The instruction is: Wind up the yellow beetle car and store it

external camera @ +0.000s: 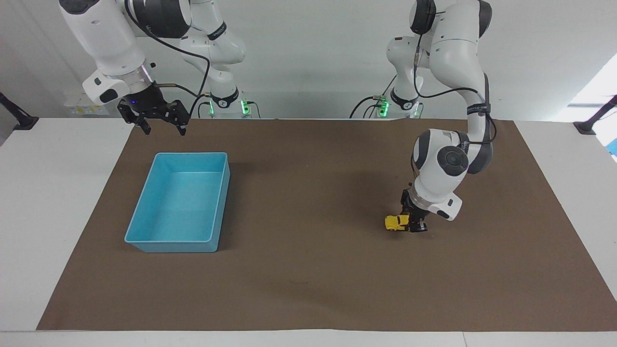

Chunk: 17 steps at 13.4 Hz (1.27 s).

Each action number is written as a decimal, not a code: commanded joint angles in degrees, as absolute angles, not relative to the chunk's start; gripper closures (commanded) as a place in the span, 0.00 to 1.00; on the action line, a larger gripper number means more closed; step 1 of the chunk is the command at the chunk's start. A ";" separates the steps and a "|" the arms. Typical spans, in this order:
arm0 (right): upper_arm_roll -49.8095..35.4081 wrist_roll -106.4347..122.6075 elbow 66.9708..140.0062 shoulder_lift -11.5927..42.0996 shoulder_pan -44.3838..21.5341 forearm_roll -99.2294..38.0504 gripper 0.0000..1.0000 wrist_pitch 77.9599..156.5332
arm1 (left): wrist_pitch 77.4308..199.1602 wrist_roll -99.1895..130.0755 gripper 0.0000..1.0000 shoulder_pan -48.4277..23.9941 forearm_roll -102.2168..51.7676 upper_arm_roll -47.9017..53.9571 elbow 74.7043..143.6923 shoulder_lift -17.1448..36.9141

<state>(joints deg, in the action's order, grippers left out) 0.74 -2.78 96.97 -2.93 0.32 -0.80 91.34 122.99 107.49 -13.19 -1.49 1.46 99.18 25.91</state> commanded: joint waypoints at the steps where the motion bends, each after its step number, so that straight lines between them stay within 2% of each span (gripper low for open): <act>1: 0.70 -1.49 98.70 -4.22 0.70 -1.49 0.00 92.72 | 126.65 106.08 0.88 -12.22 -1.14 1.32 100.46 28.13; 2: 0.70 -1.49 98.61 -4.22 0.70 -1.49 0.00 92.72 | 126.65 106.17 0.70 -12.22 -1.14 1.32 100.37 28.13; 3: 0.70 -1.49 98.61 -4.22 0.70 -1.49 0.00 92.72 | 126.56 106.52 0.18 -12.39 -0.97 1.32 100.02 28.13; 4: 0.70 -1.49 98.61 -4.22 0.70 -1.49 0.00 92.72 | 125.69 106.61 0.00 -12.65 -0.88 1.23 99.32 27.69; 7: 0.70 -1.49 98.61 -4.22 0.70 -1.49 0.00 92.72 | 124.02 106.26 0.00 -12.39 -0.88 1.32 98.97 22.42; 10: 0.70 -1.49 98.61 -4.22 0.70 -1.49 0.00 92.72 | 119.80 106.43 0.00 -13.00 -1.14 1.41 97.03 20.49; 17: 0.70 -1.49 98.61 -4.22 0.70 -1.49 0.00 92.72 | 119.62 106.70 0.00 -14.15 -1.49 1.85 95.28 17.49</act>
<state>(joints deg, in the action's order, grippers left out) 0.74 -2.78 96.97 -2.93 0.32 -0.80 91.34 121.27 107.03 -13.35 -1.39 2.57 96.28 18.41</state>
